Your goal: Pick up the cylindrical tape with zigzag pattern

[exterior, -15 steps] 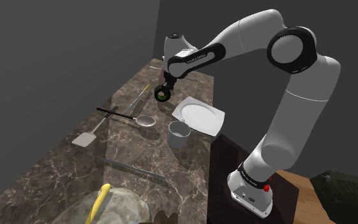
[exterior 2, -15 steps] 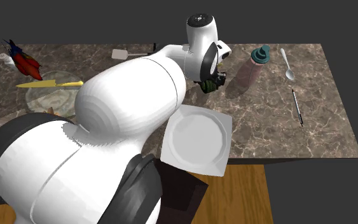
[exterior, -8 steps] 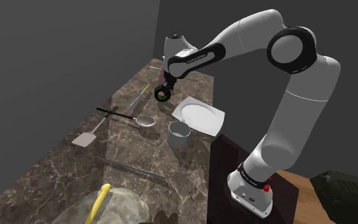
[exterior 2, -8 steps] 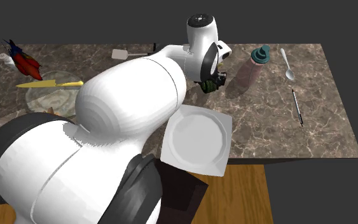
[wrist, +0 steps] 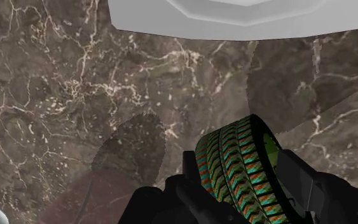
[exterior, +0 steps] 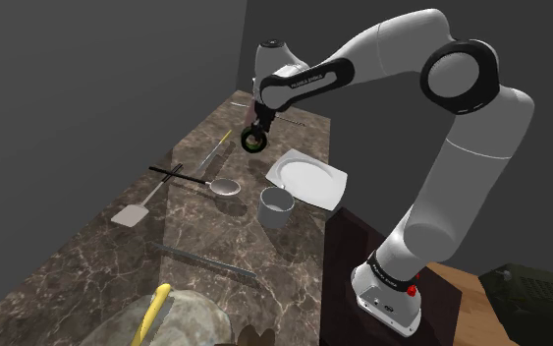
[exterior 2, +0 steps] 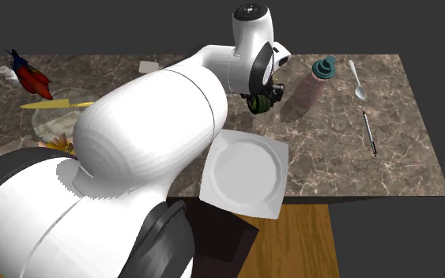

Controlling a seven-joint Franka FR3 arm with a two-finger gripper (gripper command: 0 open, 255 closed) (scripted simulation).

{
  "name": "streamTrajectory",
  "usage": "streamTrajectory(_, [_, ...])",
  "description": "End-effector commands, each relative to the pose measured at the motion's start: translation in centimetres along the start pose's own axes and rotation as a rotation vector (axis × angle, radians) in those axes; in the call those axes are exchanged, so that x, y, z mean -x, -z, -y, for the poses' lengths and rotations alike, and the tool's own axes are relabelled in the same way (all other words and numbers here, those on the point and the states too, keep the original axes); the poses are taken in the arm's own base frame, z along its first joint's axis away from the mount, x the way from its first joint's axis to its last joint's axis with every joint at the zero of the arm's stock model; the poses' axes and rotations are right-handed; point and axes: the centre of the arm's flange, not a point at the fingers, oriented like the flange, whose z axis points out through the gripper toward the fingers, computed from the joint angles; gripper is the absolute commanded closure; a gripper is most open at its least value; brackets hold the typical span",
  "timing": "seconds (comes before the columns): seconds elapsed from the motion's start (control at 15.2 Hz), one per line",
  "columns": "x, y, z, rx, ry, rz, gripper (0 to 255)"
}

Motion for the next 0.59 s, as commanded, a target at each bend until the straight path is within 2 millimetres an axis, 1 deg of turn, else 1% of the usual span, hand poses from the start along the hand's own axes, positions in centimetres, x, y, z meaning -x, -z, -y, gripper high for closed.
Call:
streamTrajectory(0.0, [0.0,1.0,-0.3,0.0,0.0,0.0,255])
streamTrajectory(0.46, [-0.1,4.6,-1.2,0.0,0.0,0.0,255])
streamTrajectory(0.53, [-0.1,4.7,-1.2,0.0,0.0,0.0,255])
